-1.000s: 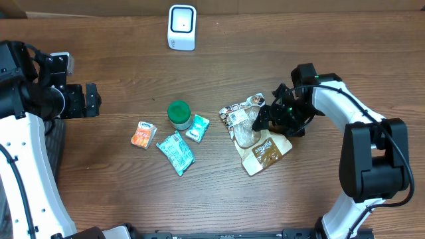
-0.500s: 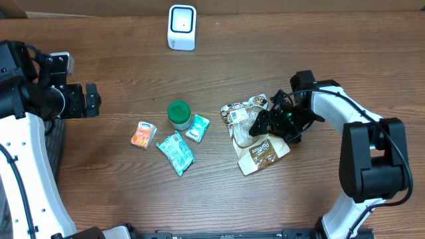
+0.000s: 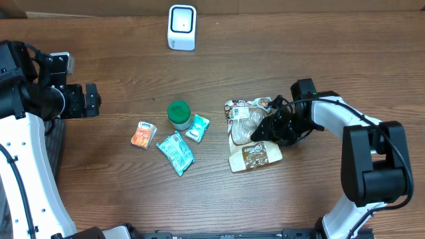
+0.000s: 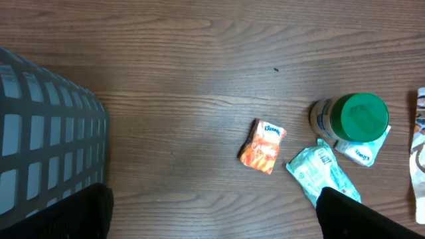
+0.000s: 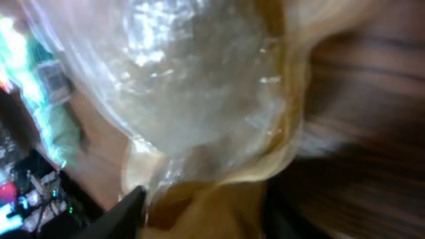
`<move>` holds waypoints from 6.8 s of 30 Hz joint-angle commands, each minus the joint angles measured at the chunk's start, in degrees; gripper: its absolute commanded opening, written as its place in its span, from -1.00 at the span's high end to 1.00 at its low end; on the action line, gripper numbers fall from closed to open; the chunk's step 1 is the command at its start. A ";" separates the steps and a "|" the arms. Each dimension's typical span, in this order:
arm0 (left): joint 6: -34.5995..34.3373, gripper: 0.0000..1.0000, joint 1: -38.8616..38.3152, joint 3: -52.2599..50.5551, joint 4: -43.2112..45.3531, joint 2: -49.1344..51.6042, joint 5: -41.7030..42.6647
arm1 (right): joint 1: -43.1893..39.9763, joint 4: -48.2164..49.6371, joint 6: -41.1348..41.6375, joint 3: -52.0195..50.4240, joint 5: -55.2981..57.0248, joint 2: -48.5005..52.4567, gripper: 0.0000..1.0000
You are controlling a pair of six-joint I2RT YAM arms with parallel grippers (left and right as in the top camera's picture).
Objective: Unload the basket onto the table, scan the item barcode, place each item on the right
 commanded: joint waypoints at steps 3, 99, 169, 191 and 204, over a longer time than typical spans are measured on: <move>1.44 -0.99 0.24 0.59 0.09 0.46 -0.17 | 0.26 0.74 -0.37 -1.40 2.97 1.42 0.34; 1.44 -0.99 0.24 0.59 0.09 0.46 -0.17 | 26.05 52.85 -37.24 26.82 76.85 3.76 0.92; 1.44 -0.99 0.24 0.59 0.09 0.46 -0.17 | 30.58 21.51 -5.64 33.79 68.83 -10.88 0.93; 1.44 -0.99 0.24 0.59 0.11 0.46 -0.17 | -10.23 -13.81 14.45 20.46 14.23 -26.08 0.92; 1.44 -0.99 0.24 0.59 0.09 0.46 -0.17 | -26.40 12.33 16.52 -5.75 9.68 -21.44 0.92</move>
